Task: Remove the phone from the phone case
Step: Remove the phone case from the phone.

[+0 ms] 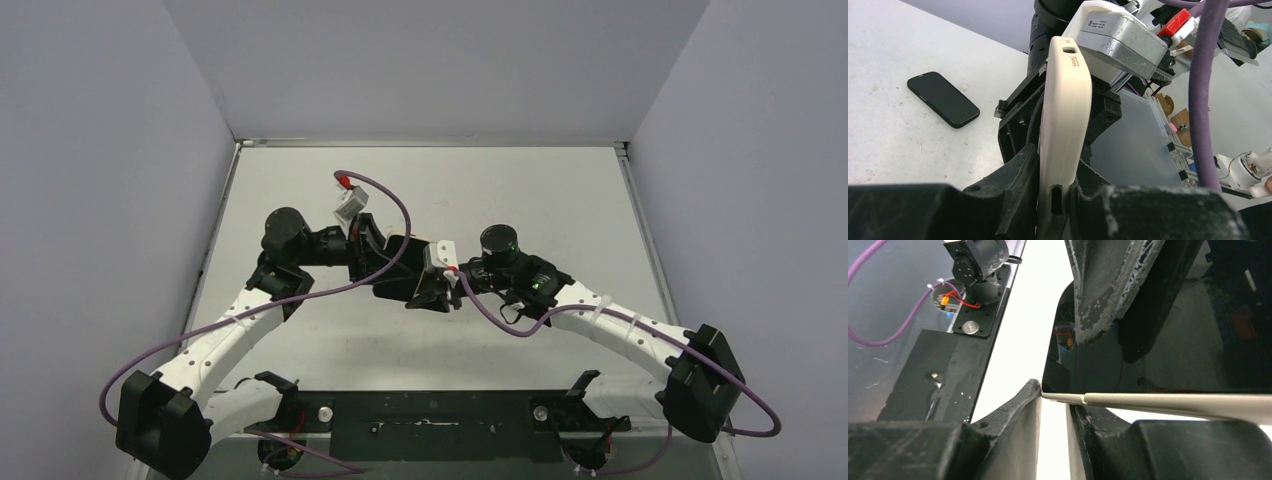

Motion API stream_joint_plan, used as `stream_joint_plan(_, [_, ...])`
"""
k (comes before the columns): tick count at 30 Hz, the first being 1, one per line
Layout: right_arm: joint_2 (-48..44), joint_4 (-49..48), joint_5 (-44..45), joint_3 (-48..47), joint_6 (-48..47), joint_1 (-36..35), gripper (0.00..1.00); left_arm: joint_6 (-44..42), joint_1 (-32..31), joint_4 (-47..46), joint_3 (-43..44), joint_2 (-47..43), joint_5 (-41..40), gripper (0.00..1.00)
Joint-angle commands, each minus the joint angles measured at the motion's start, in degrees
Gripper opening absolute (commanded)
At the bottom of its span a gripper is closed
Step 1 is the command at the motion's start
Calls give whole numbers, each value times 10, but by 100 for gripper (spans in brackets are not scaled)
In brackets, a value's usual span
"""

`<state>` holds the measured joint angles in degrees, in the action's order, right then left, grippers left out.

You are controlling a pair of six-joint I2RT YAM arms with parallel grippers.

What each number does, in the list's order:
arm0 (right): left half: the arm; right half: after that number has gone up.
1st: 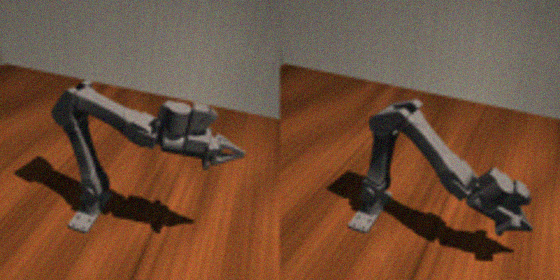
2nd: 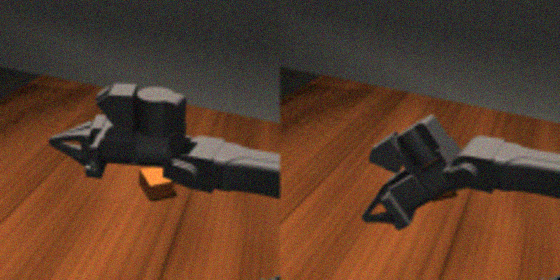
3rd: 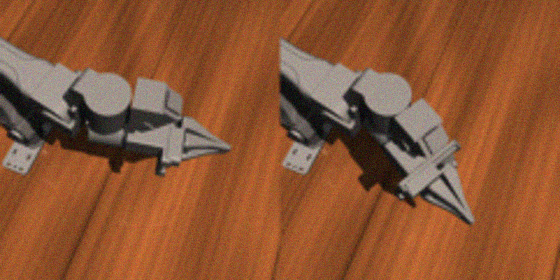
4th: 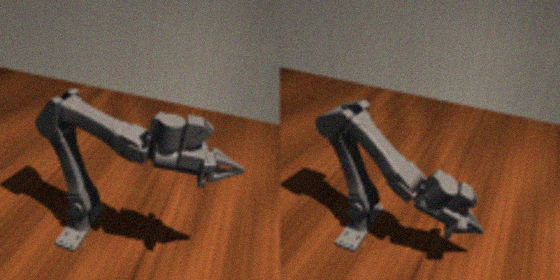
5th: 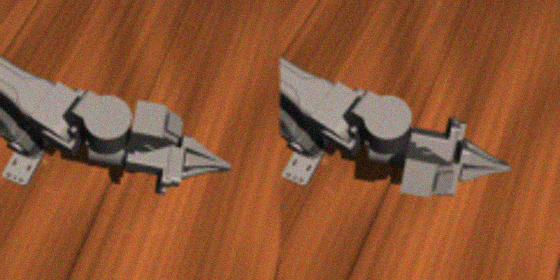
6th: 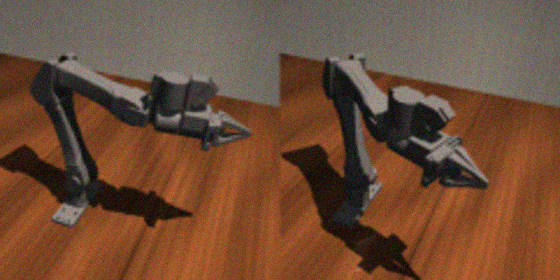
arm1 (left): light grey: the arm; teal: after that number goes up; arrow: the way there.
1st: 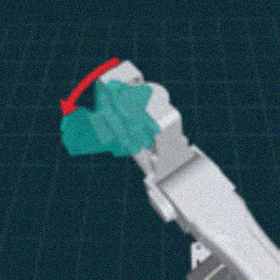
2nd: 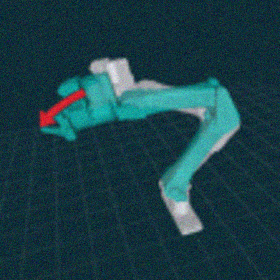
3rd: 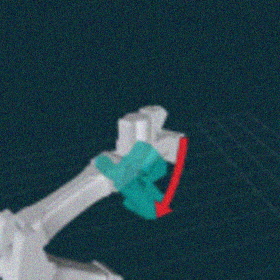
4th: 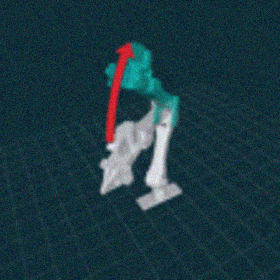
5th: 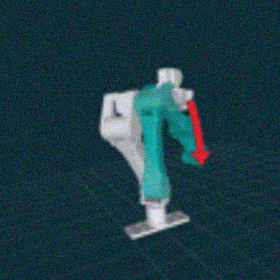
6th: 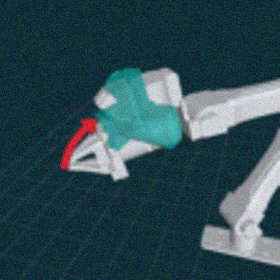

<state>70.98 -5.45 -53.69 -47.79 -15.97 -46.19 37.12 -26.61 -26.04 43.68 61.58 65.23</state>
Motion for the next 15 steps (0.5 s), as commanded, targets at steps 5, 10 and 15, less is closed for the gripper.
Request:
stream_joint_plan(5, [17,-64,237,0,-135,1,0,162,-61,-51,9,-39,127,0])
stream_joint_plan(10, [10,-61,260,8,-166,0,0,162,-56,-52,11,-35,139,0])
stream_joint_plan(15, [4,-45,294,14,-193,0,0,146,-42,-28,27,-31,158,0])
